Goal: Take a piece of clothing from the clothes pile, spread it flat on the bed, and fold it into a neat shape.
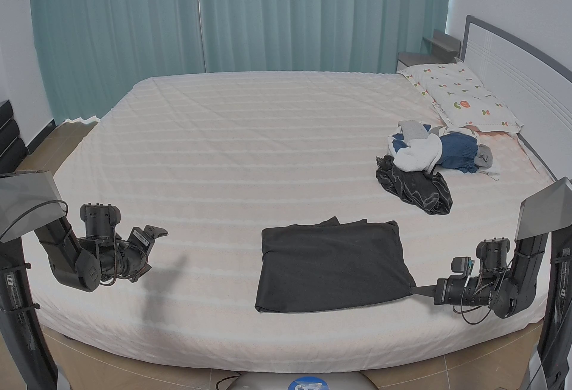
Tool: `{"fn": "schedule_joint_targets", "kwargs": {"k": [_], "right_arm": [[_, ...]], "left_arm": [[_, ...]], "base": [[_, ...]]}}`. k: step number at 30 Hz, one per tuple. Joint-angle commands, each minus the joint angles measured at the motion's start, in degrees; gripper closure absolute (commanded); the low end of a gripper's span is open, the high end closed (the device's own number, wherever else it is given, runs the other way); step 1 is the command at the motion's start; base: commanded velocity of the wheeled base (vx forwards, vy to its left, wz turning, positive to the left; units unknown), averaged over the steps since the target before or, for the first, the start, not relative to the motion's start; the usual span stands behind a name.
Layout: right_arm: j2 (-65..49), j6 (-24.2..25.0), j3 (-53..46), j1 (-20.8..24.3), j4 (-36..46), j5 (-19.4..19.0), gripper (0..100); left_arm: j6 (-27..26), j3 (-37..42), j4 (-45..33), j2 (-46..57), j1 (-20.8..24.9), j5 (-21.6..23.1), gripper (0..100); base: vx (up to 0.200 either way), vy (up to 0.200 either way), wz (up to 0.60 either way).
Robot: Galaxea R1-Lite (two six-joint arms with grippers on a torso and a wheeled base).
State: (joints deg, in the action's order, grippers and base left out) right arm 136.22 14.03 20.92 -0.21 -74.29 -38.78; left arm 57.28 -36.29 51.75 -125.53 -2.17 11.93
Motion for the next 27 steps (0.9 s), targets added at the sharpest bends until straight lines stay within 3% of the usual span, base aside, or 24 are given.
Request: {"fn": "schedule_joint_targets", "kwargs": {"k": [1,10,11,19,23,27], "right_arm": [[1.3,-0.6,0.0,-0.1,0.3,0.1,100],[2.9,-2.4,1.1,-0.1,0.1,1.5,100],[3.0,-2.4,1.7,-0.1,0.1,2.1,0],[-2.9,-1.4,5.0,-0.1,0.8,3.0,0],[-4.7,2.2,8.0,2.1,0.7,4.6,0],[-3.6,11.7,12.9,9.4,0.1,12.1,0]], "left_arm": [[0.0,0.0,-0.1,-0.1,0.0,0.0,0],[0.0,0.0,0.0,0.0,0.0,0.0,0],[0.0,0.0,0.0,0.0,0.0,0.0,0],[0.0,0.0,0.0,-0.1,0.0,0.0,0],[0.0,0.0,0.0,-0.1,0.0,0.0,0],[0.0,0.0,0.0,-0.1,0.0,0.0,0]], "base": [[0.0,0.0,0.0],[0.0,0.0,0.0],[0.0,0.0,0.0],[0.0,0.0,0.0],[0.0,0.0,0.0],[0.0,0.0,0.0]]}}
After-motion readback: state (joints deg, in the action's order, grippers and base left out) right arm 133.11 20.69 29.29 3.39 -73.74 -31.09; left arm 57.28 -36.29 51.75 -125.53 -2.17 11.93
